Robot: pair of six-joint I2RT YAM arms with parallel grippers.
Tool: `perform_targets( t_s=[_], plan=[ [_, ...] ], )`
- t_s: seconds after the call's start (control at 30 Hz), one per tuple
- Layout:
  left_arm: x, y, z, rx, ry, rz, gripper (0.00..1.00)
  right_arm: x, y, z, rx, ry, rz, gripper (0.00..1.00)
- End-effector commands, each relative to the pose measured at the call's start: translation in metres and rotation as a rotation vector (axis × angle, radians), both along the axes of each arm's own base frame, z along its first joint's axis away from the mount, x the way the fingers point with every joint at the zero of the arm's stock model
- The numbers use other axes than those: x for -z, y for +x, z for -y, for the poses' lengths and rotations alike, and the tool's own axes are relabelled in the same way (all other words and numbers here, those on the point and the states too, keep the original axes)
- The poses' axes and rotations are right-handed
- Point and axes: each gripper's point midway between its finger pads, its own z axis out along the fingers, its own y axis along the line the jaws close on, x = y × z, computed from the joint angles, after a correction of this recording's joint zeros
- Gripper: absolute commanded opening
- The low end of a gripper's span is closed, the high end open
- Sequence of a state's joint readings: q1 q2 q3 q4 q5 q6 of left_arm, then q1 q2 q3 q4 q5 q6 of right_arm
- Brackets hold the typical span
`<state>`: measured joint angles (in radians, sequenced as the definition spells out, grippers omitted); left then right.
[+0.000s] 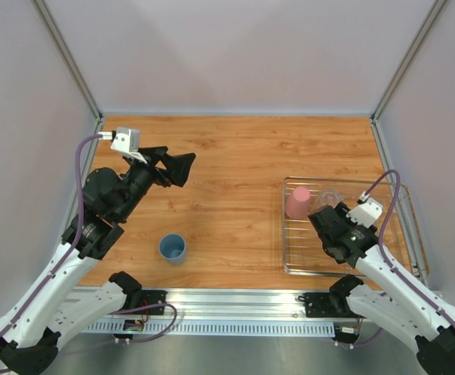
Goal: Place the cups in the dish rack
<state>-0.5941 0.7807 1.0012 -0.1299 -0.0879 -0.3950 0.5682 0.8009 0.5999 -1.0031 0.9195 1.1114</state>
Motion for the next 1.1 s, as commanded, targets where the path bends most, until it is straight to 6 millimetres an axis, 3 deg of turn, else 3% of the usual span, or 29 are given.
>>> perform_targets(
  t_s=[0.0,0.3,0.43,0.73,0.83,0.97,1.0,1.03,1.07],
  plan=[
    [-0.008,-0.003,-0.003,-0.003,-0.009,0.033,1.00,-0.004,0.007,-0.002,0.018,0.040,0.080,0.43],
    [-0.010,-0.004,0.001,0.017,-0.011,0.040,1.00,-0.006,0.010,-0.006,-0.006,0.039,0.084,0.66],
    [-0.011,-0.006,0.000,0.020,-0.010,0.045,1.00,-0.006,0.013,-0.007,-0.013,0.031,0.070,0.69],
    [-0.013,-0.009,-0.002,0.023,-0.001,0.057,1.00,-0.005,0.015,-0.009,-0.018,0.026,0.062,0.86],
    [-0.014,-0.010,-0.002,0.022,0.000,0.062,1.00,-0.006,0.014,-0.009,-0.023,0.020,0.056,0.87],
    [-0.010,-0.009,-0.003,0.016,0.011,0.033,1.00,-0.030,0.016,-0.009,-0.049,0.008,0.070,0.91],
    [-0.016,-0.008,-0.007,-0.003,0.006,0.028,1.00,-0.049,0.021,-0.012,-0.060,0.024,0.103,0.91],
    [-0.004,-0.006,-0.006,-0.011,0.029,-0.029,1.00,-0.059,0.020,-0.013,-0.079,0.030,0.113,0.94],
    [-0.009,-0.006,-0.008,-0.018,0.029,-0.040,1.00,-0.069,0.020,-0.015,-0.104,0.030,0.113,0.94]
  ],
)
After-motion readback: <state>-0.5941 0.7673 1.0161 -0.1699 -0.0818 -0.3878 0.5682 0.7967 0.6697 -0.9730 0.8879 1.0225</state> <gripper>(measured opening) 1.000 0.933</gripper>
